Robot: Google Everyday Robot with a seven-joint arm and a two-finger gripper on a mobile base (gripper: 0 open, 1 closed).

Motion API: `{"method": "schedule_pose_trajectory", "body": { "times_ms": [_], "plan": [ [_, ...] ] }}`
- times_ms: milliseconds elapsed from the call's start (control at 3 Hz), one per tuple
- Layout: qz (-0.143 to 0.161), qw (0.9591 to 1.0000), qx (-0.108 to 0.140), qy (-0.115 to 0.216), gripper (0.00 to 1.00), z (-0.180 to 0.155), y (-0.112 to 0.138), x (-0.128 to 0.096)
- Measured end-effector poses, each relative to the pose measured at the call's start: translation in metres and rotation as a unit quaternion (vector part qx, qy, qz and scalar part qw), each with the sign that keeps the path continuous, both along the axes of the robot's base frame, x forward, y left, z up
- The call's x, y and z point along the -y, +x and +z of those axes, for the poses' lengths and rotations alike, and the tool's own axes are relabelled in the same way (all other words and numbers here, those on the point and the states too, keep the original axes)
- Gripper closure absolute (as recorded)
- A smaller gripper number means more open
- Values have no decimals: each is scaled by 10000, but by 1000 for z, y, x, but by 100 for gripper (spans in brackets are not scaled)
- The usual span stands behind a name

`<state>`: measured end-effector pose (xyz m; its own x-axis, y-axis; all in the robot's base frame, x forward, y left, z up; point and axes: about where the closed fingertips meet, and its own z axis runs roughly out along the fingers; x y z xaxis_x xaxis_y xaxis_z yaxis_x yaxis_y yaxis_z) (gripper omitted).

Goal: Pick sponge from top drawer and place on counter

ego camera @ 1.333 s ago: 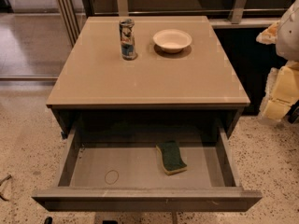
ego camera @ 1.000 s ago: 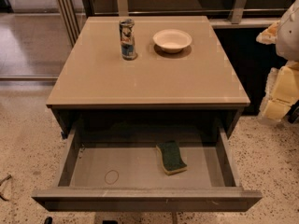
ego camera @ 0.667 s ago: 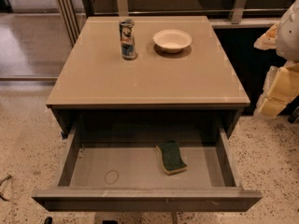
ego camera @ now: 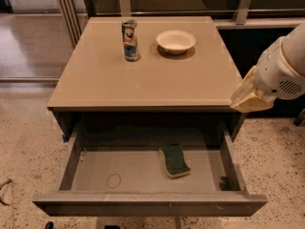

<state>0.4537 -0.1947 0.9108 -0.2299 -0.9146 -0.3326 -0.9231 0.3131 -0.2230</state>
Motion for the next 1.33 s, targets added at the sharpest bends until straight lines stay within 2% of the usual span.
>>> {"method": "schedule_pose_trajectory", "body": {
  "times_ms": [333, 667, 1000, 1333],
  "plan": [
    [72, 9995, 31, 307, 93, -32, 9, -16],
    [262, 9979, -203, 555, 100, -84, 11, -38],
    [363, 9964, -367, 671, 100, -116, 11, -50],
    [363, 9964, -367, 671, 100, -116, 11, -50]
  ]
}}
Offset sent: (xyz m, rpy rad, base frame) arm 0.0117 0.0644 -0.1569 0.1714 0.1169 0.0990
